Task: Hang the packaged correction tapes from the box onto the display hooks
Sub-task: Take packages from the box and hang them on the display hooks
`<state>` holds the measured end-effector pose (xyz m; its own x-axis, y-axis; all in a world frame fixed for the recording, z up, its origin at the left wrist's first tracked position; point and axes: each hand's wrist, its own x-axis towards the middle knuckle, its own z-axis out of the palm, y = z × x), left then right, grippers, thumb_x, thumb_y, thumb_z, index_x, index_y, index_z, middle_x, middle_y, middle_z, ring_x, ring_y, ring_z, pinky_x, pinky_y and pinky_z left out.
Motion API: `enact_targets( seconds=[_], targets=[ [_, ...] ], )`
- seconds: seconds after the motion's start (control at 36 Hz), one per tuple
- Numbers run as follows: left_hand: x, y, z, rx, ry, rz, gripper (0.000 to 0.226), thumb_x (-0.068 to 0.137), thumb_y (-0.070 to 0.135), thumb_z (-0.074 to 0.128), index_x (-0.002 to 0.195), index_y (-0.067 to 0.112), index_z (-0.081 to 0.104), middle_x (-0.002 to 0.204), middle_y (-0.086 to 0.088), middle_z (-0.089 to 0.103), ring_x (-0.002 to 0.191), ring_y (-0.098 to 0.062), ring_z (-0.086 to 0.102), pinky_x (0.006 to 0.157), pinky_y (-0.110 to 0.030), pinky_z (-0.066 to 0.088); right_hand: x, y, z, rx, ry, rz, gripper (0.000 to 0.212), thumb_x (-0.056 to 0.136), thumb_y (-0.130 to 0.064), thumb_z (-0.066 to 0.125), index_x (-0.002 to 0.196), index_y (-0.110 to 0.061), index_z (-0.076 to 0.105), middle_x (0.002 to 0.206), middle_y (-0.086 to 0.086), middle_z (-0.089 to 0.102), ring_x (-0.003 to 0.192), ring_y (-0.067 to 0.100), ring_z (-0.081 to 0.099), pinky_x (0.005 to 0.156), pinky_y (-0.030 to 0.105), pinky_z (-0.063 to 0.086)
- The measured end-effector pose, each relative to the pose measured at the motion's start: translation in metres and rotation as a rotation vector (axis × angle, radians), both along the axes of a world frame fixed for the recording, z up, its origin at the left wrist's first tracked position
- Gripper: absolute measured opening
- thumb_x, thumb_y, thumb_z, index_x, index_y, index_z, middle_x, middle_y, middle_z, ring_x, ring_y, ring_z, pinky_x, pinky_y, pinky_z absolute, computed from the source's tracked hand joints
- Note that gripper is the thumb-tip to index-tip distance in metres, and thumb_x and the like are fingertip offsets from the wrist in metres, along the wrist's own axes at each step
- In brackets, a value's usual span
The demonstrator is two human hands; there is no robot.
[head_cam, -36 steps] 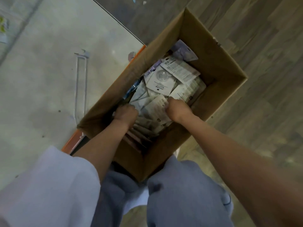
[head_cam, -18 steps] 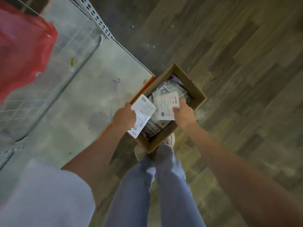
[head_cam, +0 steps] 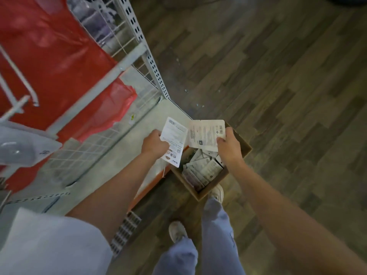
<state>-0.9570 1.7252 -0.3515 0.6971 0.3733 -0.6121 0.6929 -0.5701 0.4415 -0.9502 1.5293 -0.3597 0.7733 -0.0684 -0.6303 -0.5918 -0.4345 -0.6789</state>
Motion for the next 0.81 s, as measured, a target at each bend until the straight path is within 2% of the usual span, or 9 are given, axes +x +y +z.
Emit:
enact_targets(
  seconds=[0.11, 0.17, 0.28, 0.33, 0.42, 0.53, 0.64, 0.72, 0.81],
  targets=[
    [-0.016, 0.012, 0.042, -0.077, -0.085, 0.096, 0.038, 0.084, 0.003, 0.062, 0.114, 0.016, 0.043, 0.108, -0.017, 0.06, 0.091, -0.032, 0.065, 0.071, -0.043, 0.058, -0.022, 0.009, 0.034, 0.036, -0.079, -0.042, 0.008, 0.1, -0.011, 0.041, 0.105, -0.011, 0.048, 0.104, 0.006, 0.059, 0.076, 0.014, 0.056, 0.075, 0.039, 0.055],
    [-0.022, 0.016, 0.064, -0.102, -0.145, 0.11, 0.035, 0.084, 0.004, 0.064, 0.108, 0.019, 0.042, 0.105, -0.015, 0.061, 0.086, -0.031, 0.066, 0.071, -0.043, 0.058, -0.031, 0.013, 0.052, 0.043, -0.145, -0.028, 0.005, 0.097, -0.01, 0.045, 0.092, -0.011, 0.048, 0.093, 0.008, 0.057, 0.072, 0.014, 0.051, 0.061, 0.028, 0.044],
    [-0.034, 0.025, 0.105, -0.144, -0.257, 0.126, 0.023, 0.083, 0.012, 0.069, 0.093, 0.024, 0.053, 0.112, -0.012, 0.065, 0.089, -0.027, 0.065, 0.057, -0.028, 0.046, -0.045, 0.023, 0.092, 0.082, -0.261, -0.01, 0.013, 0.092, -0.005, 0.05, 0.082, -0.011, 0.044, 0.084, 0.008, 0.055, 0.073, 0.02, 0.05, 0.051, 0.018, 0.037],
    [-0.039, 0.031, 0.124, -0.185, -0.292, 0.132, 0.022, 0.082, 0.011, 0.07, 0.087, 0.027, 0.056, 0.117, -0.009, 0.064, 0.093, -0.026, 0.065, 0.065, -0.029, 0.047, -0.049, 0.027, 0.11, 0.111, -0.299, 0.006, 0.018, 0.091, -0.004, 0.052, 0.077, -0.011, 0.042, 0.098, 0.009, 0.062, 0.083, 0.027, 0.058, 0.057, 0.018, 0.045],
    [-0.046, 0.035, 0.155, -0.285, -0.345, 0.143, 0.019, 0.087, 0.008, 0.064, 0.097, 0.023, 0.06, 0.105, -0.006, 0.064, 0.079, -0.018, 0.057, 0.055, -0.023, 0.038, -0.057, 0.034, 0.135, 0.104, -0.382, 0.092, 0.024, 0.09, -0.004, 0.054, 0.071, -0.014, 0.045, 0.119, -0.002, 0.063, 0.098, 0.016, 0.06, 0.077, 0.028, 0.05],
    [-0.059, 0.04, 0.196, -0.429, -0.391, 0.23, 0.016, 0.095, 0.011, 0.055, 0.109, 0.015, 0.061, 0.079, -0.002, 0.058, 0.062, -0.011, 0.051, 0.052, -0.02, 0.045, -0.074, 0.047, 0.168, 0.054, -0.561, 0.229, 0.034, 0.087, 0.0, 0.055, 0.064, -0.02, 0.042, 0.122, -0.002, 0.063, 0.107, 0.012, 0.056, 0.079, 0.008, 0.04],
    [-0.074, 0.044, 0.23, -0.607, -0.392, 0.264, 0.017, 0.095, 0.005, 0.048, 0.088, 0.011, 0.062, 0.078, -0.009, 0.065, 0.069, -0.021, 0.063, 0.07, -0.037, 0.057, -0.091, 0.061, 0.199, -0.064, -0.687, 0.447, 0.026, 0.089, -0.01, 0.049, 0.085, -0.035, 0.055, 0.119, 0.002, 0.062, 0.096, 0.01, 0.053, 0.07, -0.001, 0.034],
    [-0.083, 0.046, 0.249, -0.722, -0.405, 0.273, 0.017, 0.092, 0.003, 0.046, 0.092, 0.006, 0.063, 0.082, -0.012, 0.067, 0.076, -0.026, 0.064, 0.076, -0.043, 0.055, -0.101, 0.067, 0.215, -0.116, -0.761, 0.508, 0.044, 0.087, -0.002, 0.048, 0.129, -0.01, 0.056, 0.125, 0.006, 0.06, 0.108, 0.019, 0.057, 0.078, 0.0, 0.031],
    [-0.092, 0.051, 0.27, -0.769, -0.445, 0.281, 0.022, 0.09, -0.001, 0.041, 0.087, 0.004, 0.062, 0.065, -0.008, 0.068, 0.063, -0.022, 0.066, 0.057, -0.031, 0.057, -0.11, 0.072, 0.232, -0.11, -0.856, 0.519, 0.033, 0.08, 0.002, 0.057, 0.112, -0.007, 0.06, 0.122, 0.009, 0.06, 0.109, 0.026, 0.058, 0.081, 0.016, 0.037]
  ],
)
